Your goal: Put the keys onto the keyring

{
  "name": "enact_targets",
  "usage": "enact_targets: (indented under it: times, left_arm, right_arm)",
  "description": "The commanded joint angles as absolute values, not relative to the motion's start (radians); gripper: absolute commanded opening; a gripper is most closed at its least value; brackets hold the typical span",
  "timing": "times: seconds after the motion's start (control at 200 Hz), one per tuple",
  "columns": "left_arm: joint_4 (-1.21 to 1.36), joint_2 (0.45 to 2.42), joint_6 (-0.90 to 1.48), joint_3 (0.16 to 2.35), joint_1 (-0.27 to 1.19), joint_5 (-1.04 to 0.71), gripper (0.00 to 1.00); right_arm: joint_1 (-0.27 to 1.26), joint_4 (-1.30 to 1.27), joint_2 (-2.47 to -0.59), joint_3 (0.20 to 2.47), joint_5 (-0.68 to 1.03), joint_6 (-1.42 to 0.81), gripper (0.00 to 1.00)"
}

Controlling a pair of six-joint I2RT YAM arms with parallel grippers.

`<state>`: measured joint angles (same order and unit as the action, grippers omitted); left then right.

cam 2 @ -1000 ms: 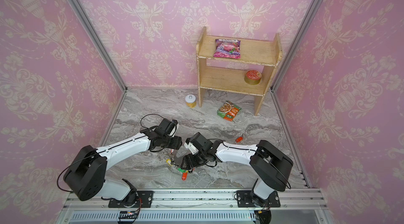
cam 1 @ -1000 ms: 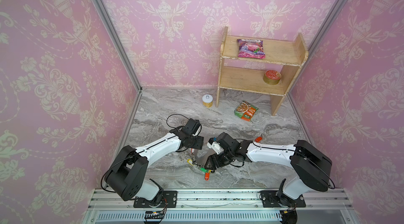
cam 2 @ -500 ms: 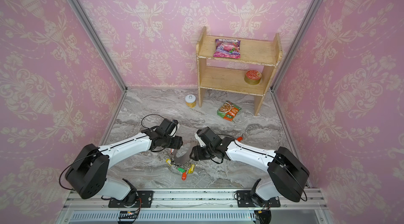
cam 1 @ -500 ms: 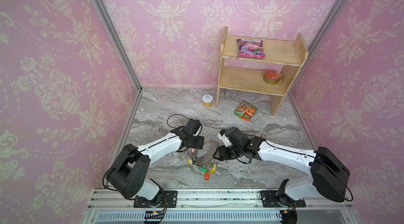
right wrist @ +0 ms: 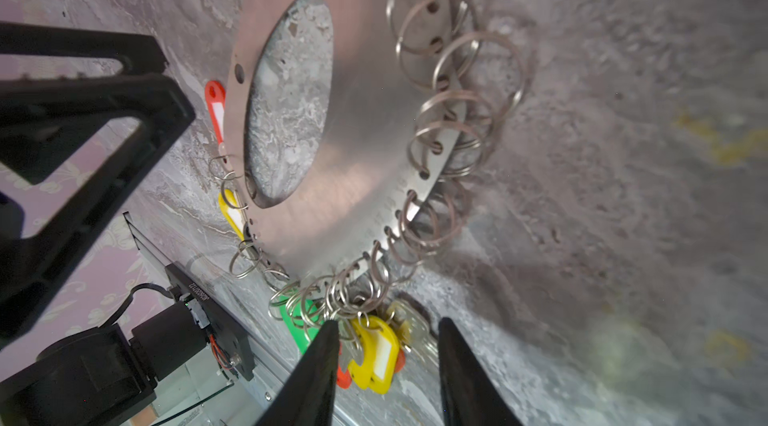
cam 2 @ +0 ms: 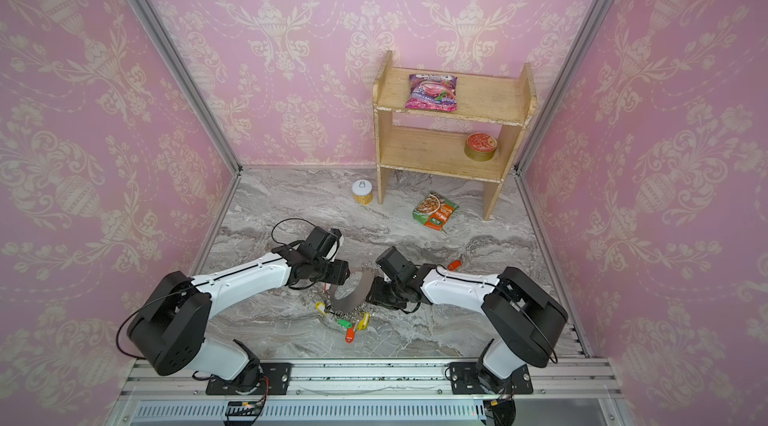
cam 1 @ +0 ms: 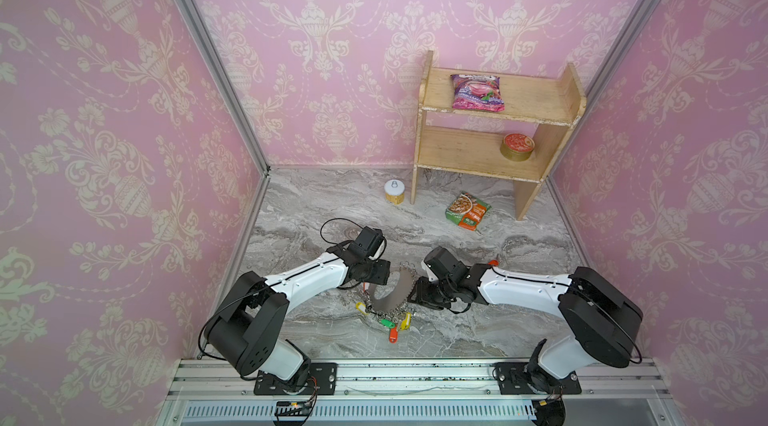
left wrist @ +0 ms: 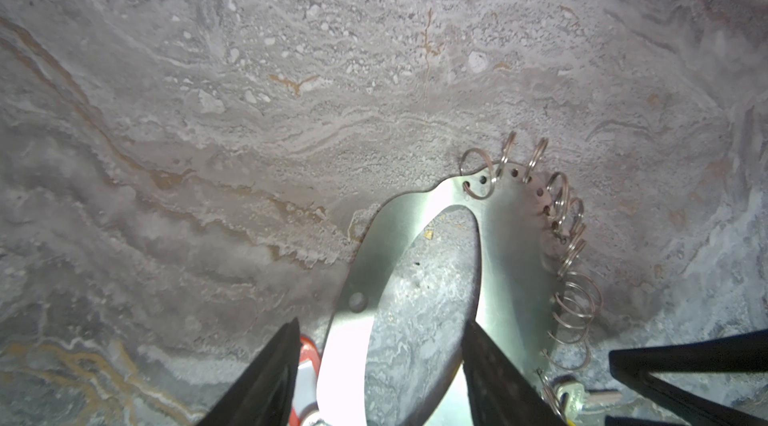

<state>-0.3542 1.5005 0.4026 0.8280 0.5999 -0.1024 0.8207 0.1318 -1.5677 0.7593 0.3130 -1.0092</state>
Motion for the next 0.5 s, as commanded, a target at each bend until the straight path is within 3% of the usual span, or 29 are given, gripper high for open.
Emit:
enact_targets:
  times: [0.0, 0.495]
  left_arm:
    - [-0.351, 1.502, 0.408, 0.813, 0.607, -0.117, 0.64]
    - [-0.350, 1.508, 0.403, 0.818, 0.606, -0.102, 0.65]
  right_arm:
    - [0.807, 0.108, -1.587, 0.752, 0.280, -1.048, 0.41]
    - [0.759, 0.032, -1.643, 0.805, 0.299, -1.028, 0.41]
